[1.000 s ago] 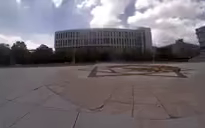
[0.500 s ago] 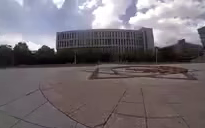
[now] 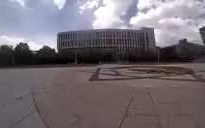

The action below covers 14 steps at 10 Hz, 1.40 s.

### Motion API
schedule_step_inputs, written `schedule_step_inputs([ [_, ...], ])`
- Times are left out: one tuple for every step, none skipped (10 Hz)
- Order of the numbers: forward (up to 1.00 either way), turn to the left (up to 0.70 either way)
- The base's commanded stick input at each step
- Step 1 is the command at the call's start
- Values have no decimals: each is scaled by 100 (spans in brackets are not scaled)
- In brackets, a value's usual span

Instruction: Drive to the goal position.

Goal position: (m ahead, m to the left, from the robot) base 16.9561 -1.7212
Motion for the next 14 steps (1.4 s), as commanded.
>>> schedule_step_inputs([
  [70, 1],
  [70, 0],
  [70, 1],
  [70, 2],
  [70, 2],
  [70, 2],
  [70, 2],
  [70, 2],
  [70, 2],
  [70, 2],
  [70, 2],
  [70, 2],
  [70, 2],
  [70, 2],
])
